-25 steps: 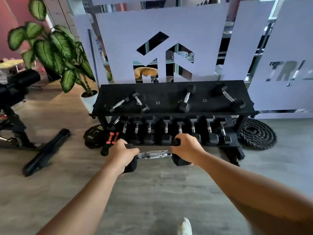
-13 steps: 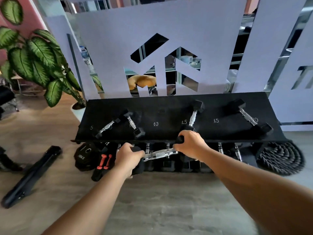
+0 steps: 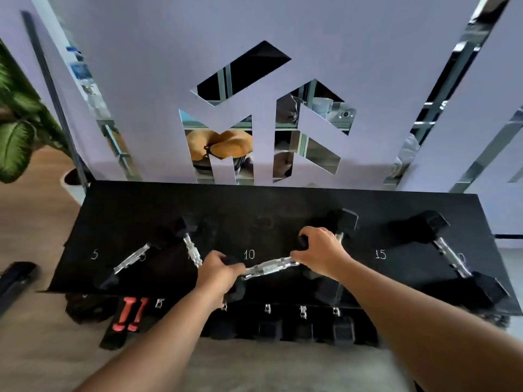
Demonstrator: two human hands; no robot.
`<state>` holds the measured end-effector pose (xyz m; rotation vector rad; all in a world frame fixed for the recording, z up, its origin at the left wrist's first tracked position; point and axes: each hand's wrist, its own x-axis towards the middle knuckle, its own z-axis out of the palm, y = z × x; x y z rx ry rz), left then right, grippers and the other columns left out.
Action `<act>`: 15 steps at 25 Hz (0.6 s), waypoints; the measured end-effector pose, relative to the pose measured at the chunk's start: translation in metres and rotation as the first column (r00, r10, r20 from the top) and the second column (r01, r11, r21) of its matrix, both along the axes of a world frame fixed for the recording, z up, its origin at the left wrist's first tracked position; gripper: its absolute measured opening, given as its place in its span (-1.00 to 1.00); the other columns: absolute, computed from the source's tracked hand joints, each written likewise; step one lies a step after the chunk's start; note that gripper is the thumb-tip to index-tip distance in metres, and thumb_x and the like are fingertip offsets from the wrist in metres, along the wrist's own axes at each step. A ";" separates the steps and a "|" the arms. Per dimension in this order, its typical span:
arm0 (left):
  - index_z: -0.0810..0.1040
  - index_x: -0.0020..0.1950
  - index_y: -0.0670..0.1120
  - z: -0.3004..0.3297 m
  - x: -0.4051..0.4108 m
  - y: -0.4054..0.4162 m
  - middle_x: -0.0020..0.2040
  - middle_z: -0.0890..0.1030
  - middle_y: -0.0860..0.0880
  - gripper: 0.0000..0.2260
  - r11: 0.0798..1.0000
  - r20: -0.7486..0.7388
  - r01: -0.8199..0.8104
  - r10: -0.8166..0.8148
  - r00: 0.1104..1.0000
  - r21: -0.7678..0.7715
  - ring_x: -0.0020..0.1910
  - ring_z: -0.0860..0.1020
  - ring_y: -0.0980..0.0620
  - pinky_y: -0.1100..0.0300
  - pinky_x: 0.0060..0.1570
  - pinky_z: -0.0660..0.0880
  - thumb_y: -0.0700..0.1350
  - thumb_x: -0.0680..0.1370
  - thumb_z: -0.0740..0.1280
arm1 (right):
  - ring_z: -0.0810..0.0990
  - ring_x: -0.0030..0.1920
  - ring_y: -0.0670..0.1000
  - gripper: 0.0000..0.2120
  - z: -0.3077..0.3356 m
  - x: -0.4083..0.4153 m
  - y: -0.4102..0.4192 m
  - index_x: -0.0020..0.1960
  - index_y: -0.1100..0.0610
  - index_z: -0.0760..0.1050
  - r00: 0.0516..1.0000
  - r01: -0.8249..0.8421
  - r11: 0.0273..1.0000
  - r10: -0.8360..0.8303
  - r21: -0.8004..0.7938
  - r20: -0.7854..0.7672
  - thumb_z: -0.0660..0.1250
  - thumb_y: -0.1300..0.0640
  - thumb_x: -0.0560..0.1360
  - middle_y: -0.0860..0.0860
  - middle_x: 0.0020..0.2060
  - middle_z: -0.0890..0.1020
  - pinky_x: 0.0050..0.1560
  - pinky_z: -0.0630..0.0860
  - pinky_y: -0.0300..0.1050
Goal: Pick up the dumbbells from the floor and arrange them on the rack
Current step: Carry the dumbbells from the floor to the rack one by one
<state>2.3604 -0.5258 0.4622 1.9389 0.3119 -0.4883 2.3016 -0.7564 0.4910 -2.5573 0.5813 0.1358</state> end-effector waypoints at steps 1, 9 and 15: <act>0.52 0.06 -0.11 -0.008 0.013 -0.008 -0.17 0.61 -0.12 -0.72 0.999 -0.037 -0.023 0.022 0.999 -0.035 -0.29 0.54 -0.07 0.07 -0.27 0.52 -0.16 0.42 0.51 | 0.54 -0.07 0.06 -0.66 -0.003 0.019 -0.009 0.07 0.04 0.51 1.000 -0.019 1.000 0.018 -0.011 -0.020 0.47 -0.11 0.42 0.01 0.01 0.50 -0.14 0.50 -0.04; 0.52 -0.08 -0.07 -0.087 0.078 -0.054 -0.18 0.57 -0.11 -0.80 0.978 -0.359 -0.205 0.175 0.917 -0.045 -0.22 0.55 -0.11 -0.07 -0.26 0.58 -0.18 0.40 0.51 | 0.61 -0.04 0.09 -0.49 -0.064 0.149 -0.061 0.33 -0.02 0.51 0.943 -0.264 0.964 0.259 0.004 -0.210 0.50 -0.08 0.43 0.01 0.14 0.48 -0.05 0.65 -0.03; 0.57 -0.07 -0.22 -0.133 0.092 -0.063 -0.23 0.63 -0.16 -0.70 0.945 -0.331 -0.308 0.328 0.885 0.112 -0.31 0.58 -0.10 0.10 -0.34 0.47 -0.21 0.31 0.59 | 0.54 0.21 0.29 -0.41 -0.107 0.207 -0.056 0.44 -0.02 0.37 0.813 -0.541 0.840 0.508 -0.045 -0.283 0.47 -0.09 0.48 0.11 0.30 0.42 0.12 0.60 0.14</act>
